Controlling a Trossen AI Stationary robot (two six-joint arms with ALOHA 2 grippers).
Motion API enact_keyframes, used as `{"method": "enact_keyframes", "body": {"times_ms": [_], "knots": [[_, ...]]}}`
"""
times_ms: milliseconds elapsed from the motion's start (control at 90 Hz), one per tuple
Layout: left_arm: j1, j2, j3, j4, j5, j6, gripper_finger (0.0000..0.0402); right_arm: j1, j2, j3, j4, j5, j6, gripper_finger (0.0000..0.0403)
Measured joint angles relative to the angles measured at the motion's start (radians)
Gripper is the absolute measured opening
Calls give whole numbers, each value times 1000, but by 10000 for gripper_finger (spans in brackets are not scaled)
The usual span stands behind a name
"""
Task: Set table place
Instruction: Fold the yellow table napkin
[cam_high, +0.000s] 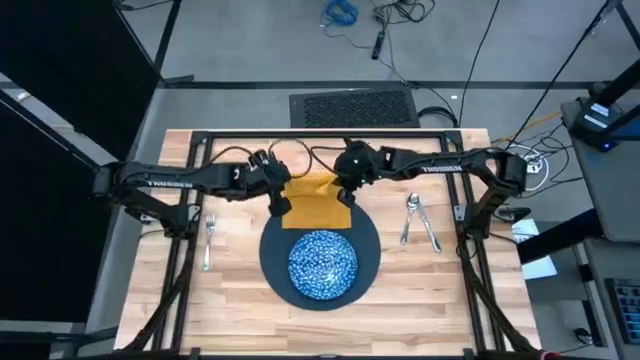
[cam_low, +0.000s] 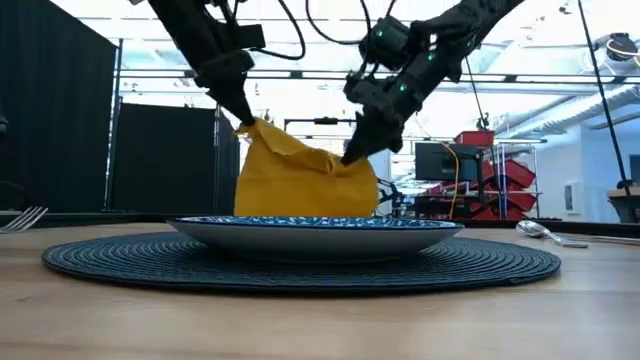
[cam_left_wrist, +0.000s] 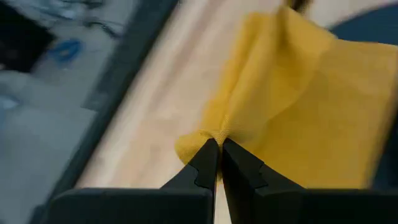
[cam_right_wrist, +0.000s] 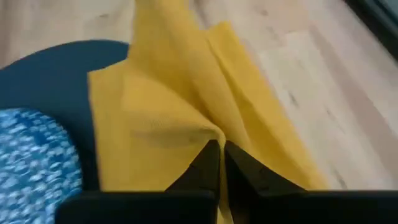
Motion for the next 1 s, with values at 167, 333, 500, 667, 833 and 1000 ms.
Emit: {"method": "enact_keyframes", "body": {"times_ms": [167, 333, 500, 667, 833, 1000], "knots": [[55, 0, 33, 3, -3, 55, 0, -39, -1, 0, 36, -2, -24, 0], [103, 0, 43, 4, 15, 74, 0, -72, -3, 0, 56, -25, -34, 0], [106, 0, 43, 1, 108, 35, 0, -75, -3, 0, 31, -82, -31, 0], [81, 0, 43, -12, 155, -5, 0, -53, -4, 1, -14, -87, -31, 0], [50, 0, 28, -51, 213, -60, 0, -29, -4, 1, -61, -87, -31, 0], [9, 0, -12, -64, 221, -112, 0, -15, -4, 1, -72, -86, -27, 0]]}}
